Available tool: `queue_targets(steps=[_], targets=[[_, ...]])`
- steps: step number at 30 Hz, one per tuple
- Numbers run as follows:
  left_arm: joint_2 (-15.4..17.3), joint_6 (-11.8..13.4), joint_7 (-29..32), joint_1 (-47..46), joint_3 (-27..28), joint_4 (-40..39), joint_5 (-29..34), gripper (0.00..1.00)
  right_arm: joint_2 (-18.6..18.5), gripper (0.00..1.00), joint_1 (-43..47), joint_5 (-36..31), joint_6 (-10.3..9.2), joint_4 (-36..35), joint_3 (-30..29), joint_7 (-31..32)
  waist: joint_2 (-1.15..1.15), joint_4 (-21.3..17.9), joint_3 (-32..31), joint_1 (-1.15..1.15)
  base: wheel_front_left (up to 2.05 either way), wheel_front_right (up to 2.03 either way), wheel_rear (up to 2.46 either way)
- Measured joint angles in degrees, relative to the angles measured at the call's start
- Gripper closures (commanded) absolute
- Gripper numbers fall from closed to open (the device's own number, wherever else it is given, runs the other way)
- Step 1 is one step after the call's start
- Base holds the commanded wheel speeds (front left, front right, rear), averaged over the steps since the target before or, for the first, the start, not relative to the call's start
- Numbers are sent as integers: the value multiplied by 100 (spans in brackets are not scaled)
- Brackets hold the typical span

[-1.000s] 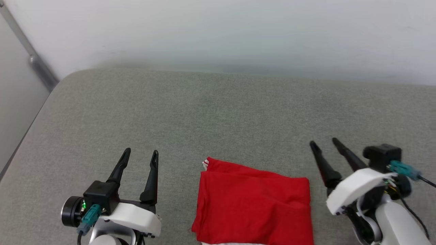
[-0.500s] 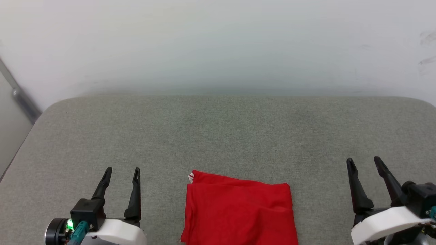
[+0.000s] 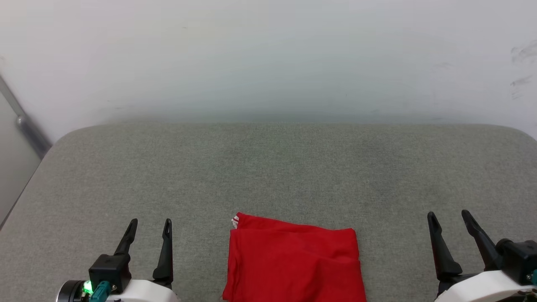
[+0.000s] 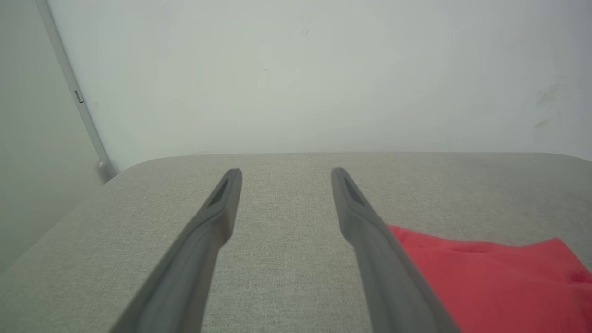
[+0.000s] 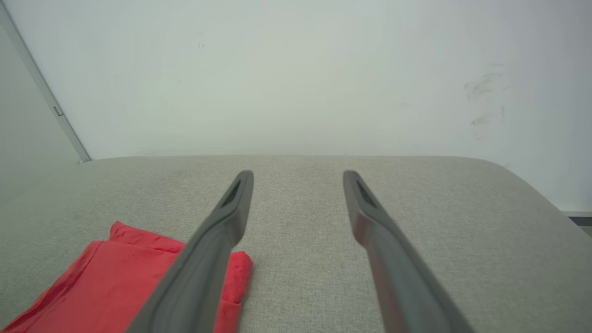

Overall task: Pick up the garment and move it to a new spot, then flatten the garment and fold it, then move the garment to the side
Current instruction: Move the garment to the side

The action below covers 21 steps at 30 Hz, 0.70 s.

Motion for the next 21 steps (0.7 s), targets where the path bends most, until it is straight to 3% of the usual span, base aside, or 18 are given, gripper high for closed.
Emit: queue_targets(steps=[8,10,13,21], targets=[[-81,-109,0,-113,33,36,99,0,8,0,7,314,0,-57,-98,174,0,73,76,0,0,0,0],[-114,-131,-1,-159,41,14,130,0,16,0,11,1058,1,75,-185,311,0,111,114,0,0,0,0],[-171,-196,0,-255,65,-33,186,0,-27,0,58,1597,-1,330,-467,709,0,205,180,0,0,0,0],[-385,-370,-8,-442,43,-301,369,0,-619,0,91,3031,-1,1160,-628,2426,0,576,464,0,0,0,0]])
